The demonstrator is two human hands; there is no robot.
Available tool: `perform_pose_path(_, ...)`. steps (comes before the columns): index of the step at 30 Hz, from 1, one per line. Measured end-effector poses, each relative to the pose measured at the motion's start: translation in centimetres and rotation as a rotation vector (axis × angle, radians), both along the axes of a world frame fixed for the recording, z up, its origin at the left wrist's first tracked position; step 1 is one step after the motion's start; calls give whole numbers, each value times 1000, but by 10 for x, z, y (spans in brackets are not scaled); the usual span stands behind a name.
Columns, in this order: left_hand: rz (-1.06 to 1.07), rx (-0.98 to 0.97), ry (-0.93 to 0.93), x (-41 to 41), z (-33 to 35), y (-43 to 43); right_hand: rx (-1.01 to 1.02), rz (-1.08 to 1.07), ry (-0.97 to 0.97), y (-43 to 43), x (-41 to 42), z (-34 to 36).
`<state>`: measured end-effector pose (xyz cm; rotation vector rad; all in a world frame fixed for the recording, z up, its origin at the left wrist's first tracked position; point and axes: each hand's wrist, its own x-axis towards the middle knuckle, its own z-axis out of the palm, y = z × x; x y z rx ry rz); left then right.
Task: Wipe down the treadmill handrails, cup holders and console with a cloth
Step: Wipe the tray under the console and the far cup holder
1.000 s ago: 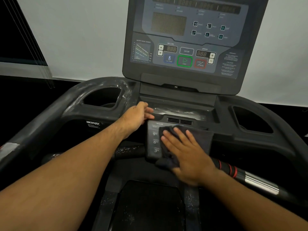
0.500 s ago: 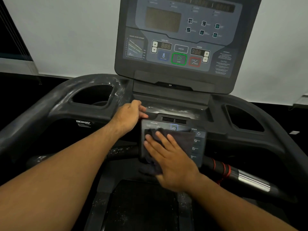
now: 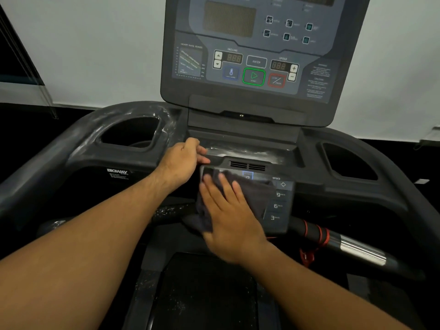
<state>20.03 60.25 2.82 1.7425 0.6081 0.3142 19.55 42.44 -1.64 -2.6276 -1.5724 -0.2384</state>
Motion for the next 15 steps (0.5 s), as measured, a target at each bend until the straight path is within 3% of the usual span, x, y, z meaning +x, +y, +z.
perform_pose_path(3,-5,-2,1,-1,0,-1,-64,90,-41,-51,24,-5)
perform_pose_path(6,-1,20,12,-1,3,-2,-31,-7,-31,-67,60,9)
perform_pose_path(11,35,104,9,-3,2,-9,101,-323,13,4,58,23)
perform_pose_path(15,46,72,1,-4,3,-10,98,-198,28,28,20,12)
